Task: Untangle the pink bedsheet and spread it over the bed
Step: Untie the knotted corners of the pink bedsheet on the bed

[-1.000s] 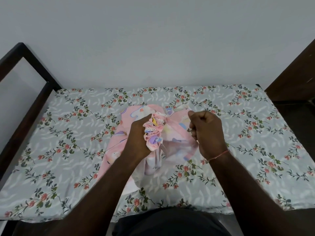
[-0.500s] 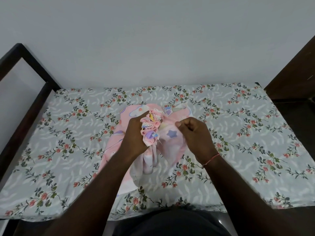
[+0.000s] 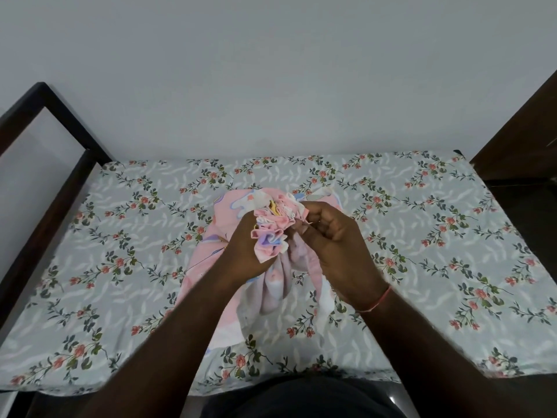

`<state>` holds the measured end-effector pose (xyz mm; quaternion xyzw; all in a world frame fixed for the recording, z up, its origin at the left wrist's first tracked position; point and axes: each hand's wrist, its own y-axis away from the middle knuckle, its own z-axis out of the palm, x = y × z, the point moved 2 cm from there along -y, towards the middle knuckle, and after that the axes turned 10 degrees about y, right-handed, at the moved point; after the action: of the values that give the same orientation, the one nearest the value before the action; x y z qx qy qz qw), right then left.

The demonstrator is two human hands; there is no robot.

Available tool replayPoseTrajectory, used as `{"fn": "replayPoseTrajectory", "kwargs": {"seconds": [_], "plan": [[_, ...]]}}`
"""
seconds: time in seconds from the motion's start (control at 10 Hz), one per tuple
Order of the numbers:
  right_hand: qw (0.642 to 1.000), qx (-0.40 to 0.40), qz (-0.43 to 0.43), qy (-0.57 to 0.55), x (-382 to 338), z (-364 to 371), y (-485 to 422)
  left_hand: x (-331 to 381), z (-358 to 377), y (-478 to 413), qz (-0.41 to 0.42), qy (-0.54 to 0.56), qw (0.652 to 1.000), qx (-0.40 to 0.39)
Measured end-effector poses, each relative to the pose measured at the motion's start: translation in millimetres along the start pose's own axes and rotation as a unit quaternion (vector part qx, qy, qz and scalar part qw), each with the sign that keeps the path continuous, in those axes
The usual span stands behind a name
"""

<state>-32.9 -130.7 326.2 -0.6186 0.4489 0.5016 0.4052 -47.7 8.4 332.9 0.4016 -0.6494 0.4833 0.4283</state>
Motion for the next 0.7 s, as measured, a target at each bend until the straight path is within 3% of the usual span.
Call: {"fn": "replayPoseTrajectory", "kwargs": {"seconds": [0.1,0.2,0.3,0.4,0.5,0.6,0.7], "plan": [[0.998,0.032,0.051,0.021,15.1,8.6,3.9,-3.1,-0.6,-6.6,0.045,-0.088,0.993,0.06],[0.976,-0.052,0.07,0.199,27.2,-3.3,-1.6,-17.9,-11.2,-7.2,0.042,-0.107,0.986,0.119],[0.972,0.095,0.088,0.196,29.7,-30.1,-13.1,-25.4,-15.6,-3.0,-0.008,-0.087,0.99,0.108],[0.981,0.167,0.1,0.03,23.8,-29.6,-17.6,-15.7,0.7,8.7,0.0,-0.089,0.993,0.073],[0.989,0.105,0.093,-0.049,14.4,-8.4,-14.6,-18.1,11.7,10.9,-0.022,-0.063,0.997,0.045],[0.996,0.014,0.015,0.083,5.5,0.1,-7.7,-47.0,11.0,16.1,-0.078,0.0,0.993,0.089],[0.984,-0.06,-0.044,0.162,5.1,-1.2,-4.3,-40.6,2.1,7.8,-0.058,-0.058,0.996,0.046]]}}
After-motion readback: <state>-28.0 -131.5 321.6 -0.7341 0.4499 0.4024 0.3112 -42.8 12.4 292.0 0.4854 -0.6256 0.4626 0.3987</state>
